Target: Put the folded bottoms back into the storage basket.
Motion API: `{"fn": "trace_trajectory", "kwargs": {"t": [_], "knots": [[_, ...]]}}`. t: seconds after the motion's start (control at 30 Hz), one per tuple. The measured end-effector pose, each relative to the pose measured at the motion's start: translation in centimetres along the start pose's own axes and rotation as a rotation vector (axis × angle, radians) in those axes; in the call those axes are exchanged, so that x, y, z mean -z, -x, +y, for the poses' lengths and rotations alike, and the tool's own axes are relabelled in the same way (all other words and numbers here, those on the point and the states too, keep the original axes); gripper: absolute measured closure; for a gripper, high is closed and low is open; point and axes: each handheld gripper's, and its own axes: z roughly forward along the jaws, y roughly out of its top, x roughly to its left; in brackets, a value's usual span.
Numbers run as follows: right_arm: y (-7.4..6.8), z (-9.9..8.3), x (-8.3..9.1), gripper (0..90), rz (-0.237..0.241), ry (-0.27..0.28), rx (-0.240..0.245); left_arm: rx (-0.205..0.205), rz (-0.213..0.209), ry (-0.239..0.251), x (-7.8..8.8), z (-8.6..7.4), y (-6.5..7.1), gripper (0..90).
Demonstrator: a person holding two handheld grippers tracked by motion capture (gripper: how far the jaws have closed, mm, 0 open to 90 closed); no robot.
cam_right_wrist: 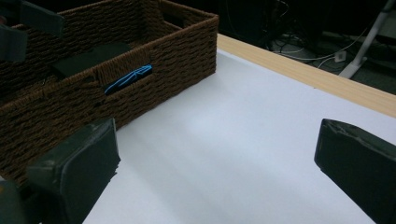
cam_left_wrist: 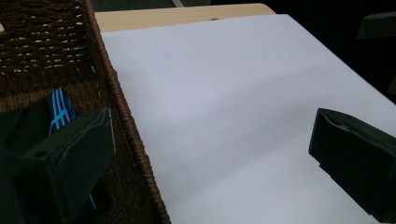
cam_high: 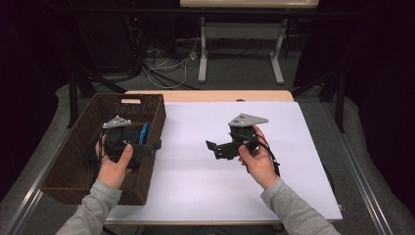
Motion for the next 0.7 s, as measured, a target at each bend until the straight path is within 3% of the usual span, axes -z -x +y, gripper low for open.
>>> {"fn": "trace_trajectory", "kwargs": {"t": [0.47,0.7], "knots": [[2.9,-1.4,4.5,0.0,-0.055,0.023,-0.011,-0.018,-0.045,0.010,-1.8,0.2,1.9,0.1],[4.5,-2.6,6.7,0.0,-0.101,0.027,-0.046,-0.029,-0.055,0.018,-2.4,0.3,2.6,0.1]]}}
